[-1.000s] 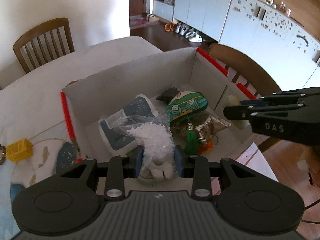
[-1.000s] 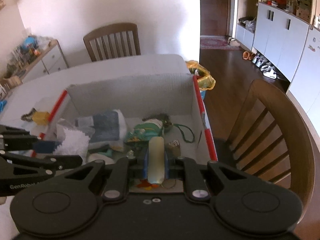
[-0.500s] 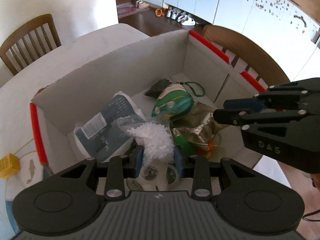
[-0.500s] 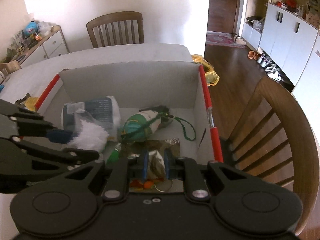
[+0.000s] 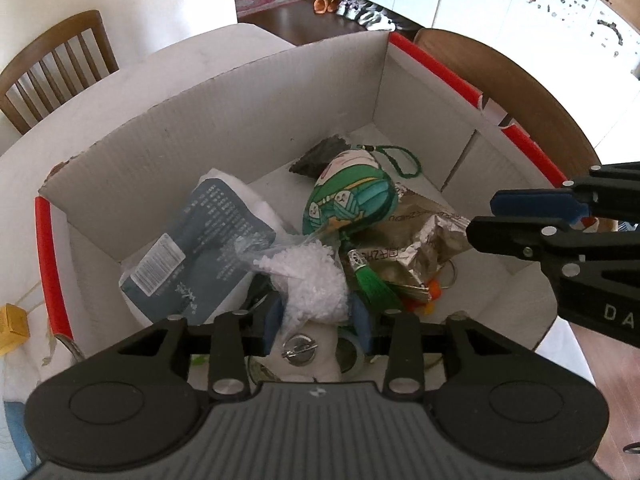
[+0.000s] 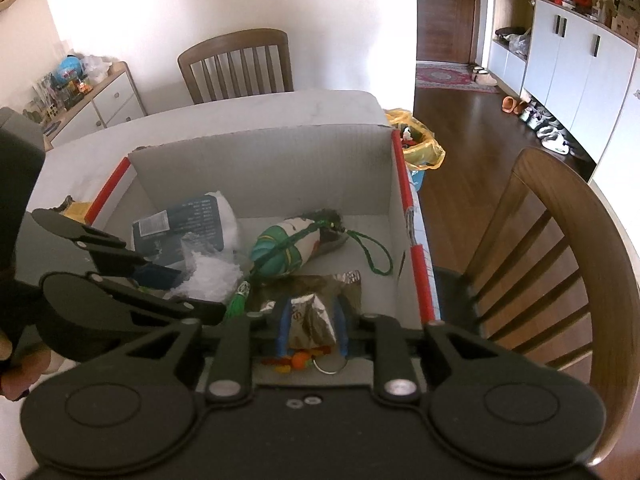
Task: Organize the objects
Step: 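Lower into the box and open the left gripper while the right releases the cylinder, then withdraw both grippers from the box back over the cord and yellow box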
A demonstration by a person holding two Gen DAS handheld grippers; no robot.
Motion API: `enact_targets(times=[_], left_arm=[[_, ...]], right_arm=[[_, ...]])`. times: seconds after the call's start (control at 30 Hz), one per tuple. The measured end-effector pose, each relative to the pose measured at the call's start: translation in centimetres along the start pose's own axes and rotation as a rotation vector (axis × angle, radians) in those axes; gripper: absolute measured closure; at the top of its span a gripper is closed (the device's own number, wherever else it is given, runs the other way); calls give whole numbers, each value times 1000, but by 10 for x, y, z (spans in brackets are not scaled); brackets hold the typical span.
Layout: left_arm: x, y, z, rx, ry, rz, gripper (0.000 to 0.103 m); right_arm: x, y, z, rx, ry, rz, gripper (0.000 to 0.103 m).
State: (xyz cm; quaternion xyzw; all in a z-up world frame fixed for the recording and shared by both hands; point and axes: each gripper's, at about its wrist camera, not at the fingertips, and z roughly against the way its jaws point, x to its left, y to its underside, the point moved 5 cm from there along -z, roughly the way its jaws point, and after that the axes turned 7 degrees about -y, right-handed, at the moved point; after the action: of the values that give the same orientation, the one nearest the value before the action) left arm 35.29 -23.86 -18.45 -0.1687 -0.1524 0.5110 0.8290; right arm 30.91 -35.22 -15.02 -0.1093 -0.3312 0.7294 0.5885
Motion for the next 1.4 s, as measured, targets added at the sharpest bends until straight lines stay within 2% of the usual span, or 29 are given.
enact_targets(times=[0.03, 0.07, 0.1, 0.53, 0.9, 1.03, 1.13, 1.2, 1.4], left_arm=[[-1, -1, 1, -5, 1, 5, 54], [-1, -1, 4, -14, 4, 12, 45], [0, -1, 6, -22, 6, 19, 42], [12, 8, 46, -130, 16, 100, 40], [33, 19, 104, -272, 2, 154, 40], [43, 25, 117, -305, 4, 179, 40], [53, 30, 128, -326, -1, 192, 40], [60, 35, 136, -345, -2, 199, 35], [82, 49, 155, -384, -18, 196, 31]], right_arm=[[0, 0, 1, -1, -3, -2, 80], [1, 0, 2, -2, -3, -4, 80], [1, 1, 3, -4, -4, -6, 80], [13, 0, 19, -37, -29, 0, 75], [39, -6, 43, -91, -74, 8, 69], [52, -7, 52, -109, -85, 12, 61], [64, -7, 56, -120, -92, 20, 59], [73, -7, 57, -127, -88, 24, 56], [101, -9, 58, -151, -103, 18, 47]])
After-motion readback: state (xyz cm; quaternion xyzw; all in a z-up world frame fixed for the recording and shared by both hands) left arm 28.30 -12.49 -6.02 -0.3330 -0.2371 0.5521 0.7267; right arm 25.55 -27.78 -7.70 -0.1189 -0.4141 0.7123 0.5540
